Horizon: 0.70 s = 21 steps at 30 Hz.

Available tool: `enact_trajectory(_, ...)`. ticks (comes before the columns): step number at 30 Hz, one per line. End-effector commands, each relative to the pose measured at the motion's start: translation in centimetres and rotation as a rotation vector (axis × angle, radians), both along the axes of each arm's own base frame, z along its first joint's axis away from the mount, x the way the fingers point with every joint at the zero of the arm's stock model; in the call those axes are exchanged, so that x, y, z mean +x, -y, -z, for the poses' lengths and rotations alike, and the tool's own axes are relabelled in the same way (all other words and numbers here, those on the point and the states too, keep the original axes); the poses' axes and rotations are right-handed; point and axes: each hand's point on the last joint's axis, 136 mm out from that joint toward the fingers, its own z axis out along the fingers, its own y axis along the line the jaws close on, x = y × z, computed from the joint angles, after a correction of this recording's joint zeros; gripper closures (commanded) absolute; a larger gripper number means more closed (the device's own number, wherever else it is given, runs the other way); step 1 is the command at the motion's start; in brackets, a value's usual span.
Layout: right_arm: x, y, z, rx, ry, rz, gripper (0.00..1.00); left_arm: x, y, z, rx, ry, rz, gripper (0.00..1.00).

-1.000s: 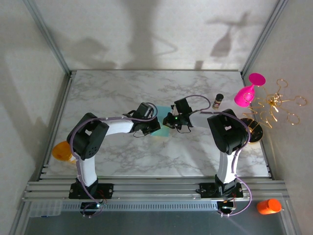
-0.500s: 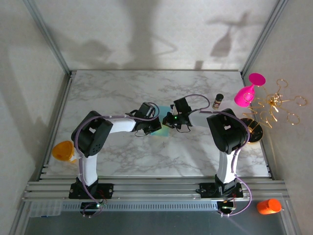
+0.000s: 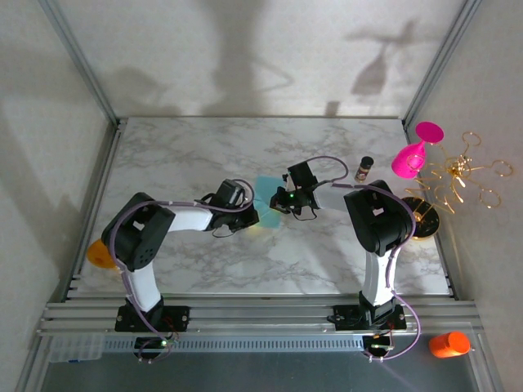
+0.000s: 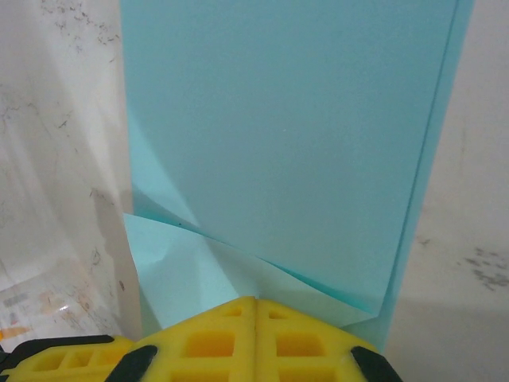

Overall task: Fold a paper plane with a square sheet of paper (pick it up from the middle)
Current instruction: Fold the triangle a second time at the center of the table, then pick up the paper from the center of the table.

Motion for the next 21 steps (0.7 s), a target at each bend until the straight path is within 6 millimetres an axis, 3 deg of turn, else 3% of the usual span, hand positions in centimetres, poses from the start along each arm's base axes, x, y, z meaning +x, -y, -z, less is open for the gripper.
enact_trajectory(1,-1.2,3.0,4.3,-0.162,-0.077,0.037,1.0,-4.2,-3.4,3.0,0.138,-0.152,0.033,0.99)
enact_trajectory(5,-0.6,2.1,2.7,-0.113,-0.037,0.018,1.0,-2.7,-2.4,-0.2,0.083,-0.09,0.046,0.99)
enact_trajectory(9,0.6,-0.1,-1.1,0.015,0.043,-0.018,1.0,0.4,-0.5,-4.7,-0.007,0.024,0.025,0.97)
enact_trajectory(11,1.0,-0.8,-3.2,0.074,0.08,-0.025,0.99,2.0,0.0,-5.6,-0.026,0.056,-0.014,0.94)
enact_trajectory(15,1.2,-0.8,-6.0,0.137,0.132,0.013,0.87,4.5,0.6,-4.9,-0.024,0.066,-0.08,0.93)
enact_trajectory(21,0.6,1.5,-6.0,0.122,0.11,0.14,0.7,6.9,0.7,-2.3,0.042,0.047,-0.117,0.94)
